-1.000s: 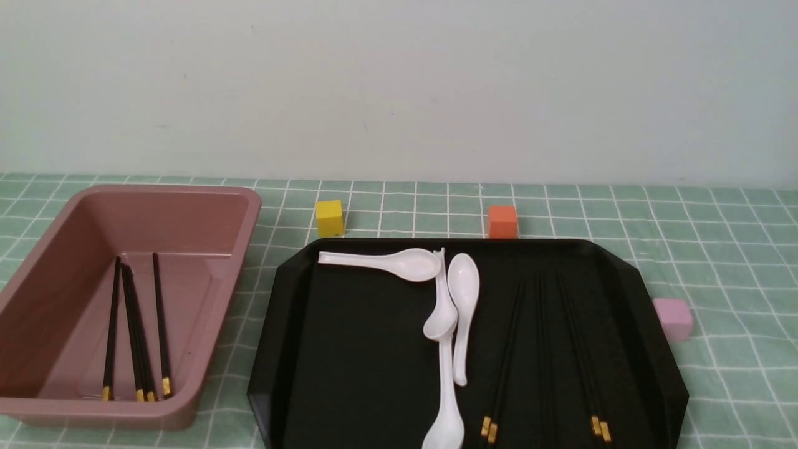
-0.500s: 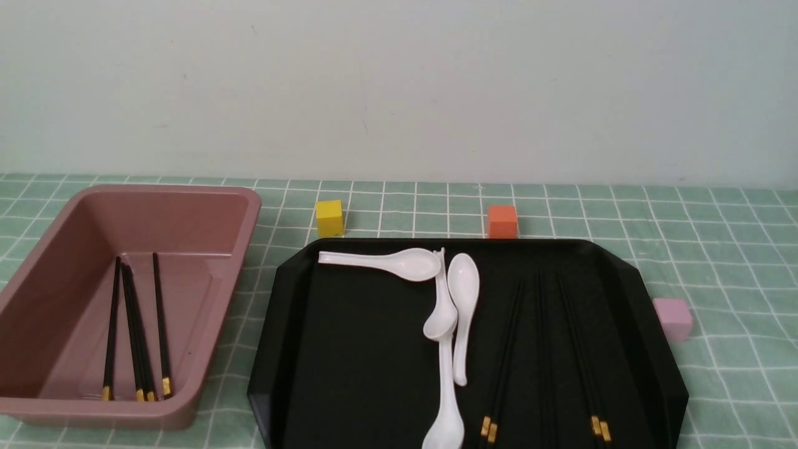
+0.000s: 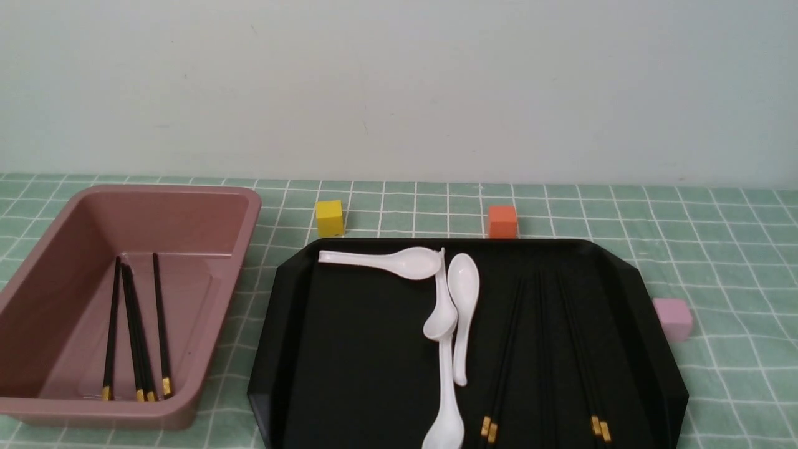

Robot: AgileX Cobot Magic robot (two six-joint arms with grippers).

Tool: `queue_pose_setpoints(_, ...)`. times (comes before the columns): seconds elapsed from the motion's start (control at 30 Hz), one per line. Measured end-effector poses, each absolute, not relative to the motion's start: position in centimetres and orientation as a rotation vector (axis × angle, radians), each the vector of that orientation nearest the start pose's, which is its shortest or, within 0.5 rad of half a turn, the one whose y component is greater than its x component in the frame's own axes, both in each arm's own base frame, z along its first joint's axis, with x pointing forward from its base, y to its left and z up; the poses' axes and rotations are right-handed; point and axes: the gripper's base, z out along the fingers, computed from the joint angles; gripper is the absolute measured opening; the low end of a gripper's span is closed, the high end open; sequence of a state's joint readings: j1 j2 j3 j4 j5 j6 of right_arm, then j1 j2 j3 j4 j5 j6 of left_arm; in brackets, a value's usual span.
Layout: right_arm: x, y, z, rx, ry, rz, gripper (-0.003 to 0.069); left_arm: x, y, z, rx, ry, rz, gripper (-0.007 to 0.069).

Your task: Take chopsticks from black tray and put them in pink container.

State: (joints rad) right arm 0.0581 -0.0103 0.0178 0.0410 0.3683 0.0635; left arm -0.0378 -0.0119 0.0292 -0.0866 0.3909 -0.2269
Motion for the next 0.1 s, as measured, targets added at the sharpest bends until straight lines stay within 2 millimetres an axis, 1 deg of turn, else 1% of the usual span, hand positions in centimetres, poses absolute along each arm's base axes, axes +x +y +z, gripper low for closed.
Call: queue_pose_setpoints(0.1, 5.25, 0.44, 17.46, 0.03, 1.861, 0.125, 0.024, 5.19, -0.5, 16.9, -0.232, 1.885, -0.266, 0.004)
